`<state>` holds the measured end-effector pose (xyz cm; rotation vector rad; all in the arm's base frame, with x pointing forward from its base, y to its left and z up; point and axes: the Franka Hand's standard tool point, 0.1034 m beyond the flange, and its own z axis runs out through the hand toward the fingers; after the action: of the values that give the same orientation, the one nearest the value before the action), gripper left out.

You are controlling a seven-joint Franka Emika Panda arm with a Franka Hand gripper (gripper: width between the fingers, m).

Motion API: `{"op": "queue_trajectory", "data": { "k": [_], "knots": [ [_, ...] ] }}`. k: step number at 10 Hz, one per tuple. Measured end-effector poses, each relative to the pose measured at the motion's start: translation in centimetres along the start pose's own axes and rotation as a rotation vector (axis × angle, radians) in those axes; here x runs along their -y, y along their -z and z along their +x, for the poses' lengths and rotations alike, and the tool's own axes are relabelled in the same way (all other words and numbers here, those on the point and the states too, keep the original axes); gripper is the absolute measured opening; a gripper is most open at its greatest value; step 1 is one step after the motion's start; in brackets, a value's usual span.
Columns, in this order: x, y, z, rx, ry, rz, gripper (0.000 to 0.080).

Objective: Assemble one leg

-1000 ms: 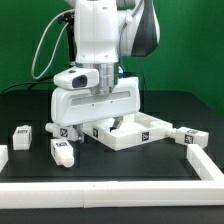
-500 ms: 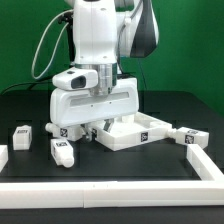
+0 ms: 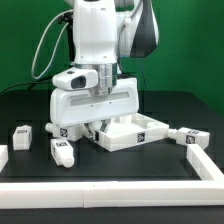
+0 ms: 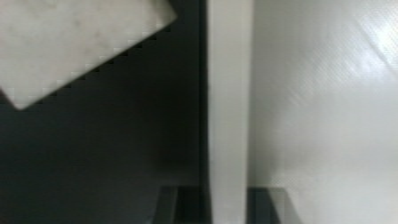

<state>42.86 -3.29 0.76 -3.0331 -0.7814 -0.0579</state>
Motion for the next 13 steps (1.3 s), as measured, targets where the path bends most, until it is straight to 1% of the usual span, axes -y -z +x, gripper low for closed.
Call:
{"op": "queue_trajectory", "data": {
  "k": [1, 3, 4, 5, 6, 7, 8, 9, 10, 13],
  "knots": [
    [0.2, 1.5, -0.1, 0.03, -0.015, 0.03, 0.0054],
    [0.3, 6.6, 0.6, 0.05, -0.045, 0.061, 0.0054],
    [0.4, 8.9, 1.1, 0.043, -0.097, 0.057, 0.0054],
    [0.6, 9.9, 2.0, 0.031, -0.155, 0.031, 0.0054],
    [0.8, 10.0, 3.2, 0.052, -0.233, 0.027, 0.0054],
    [-0.3, 10.0, 5.2, 0.07, -0.267, 0.042, 0.0054],
    [-1.7, 9.7, 6.8, 0.055, -0.284, 0.041, 0.0054],
    [-2.7, 9.2, 7.0, 0.065, -0.295, 0.044, 0.0054],
    [-3.0, 8.8, 7.2, 0.069, -0.249, 0.047, 0.0054],
    [-2.8, 8.6, 7.1, 0.073, -0.247, 0.049, 0.0054]
  ]
}}
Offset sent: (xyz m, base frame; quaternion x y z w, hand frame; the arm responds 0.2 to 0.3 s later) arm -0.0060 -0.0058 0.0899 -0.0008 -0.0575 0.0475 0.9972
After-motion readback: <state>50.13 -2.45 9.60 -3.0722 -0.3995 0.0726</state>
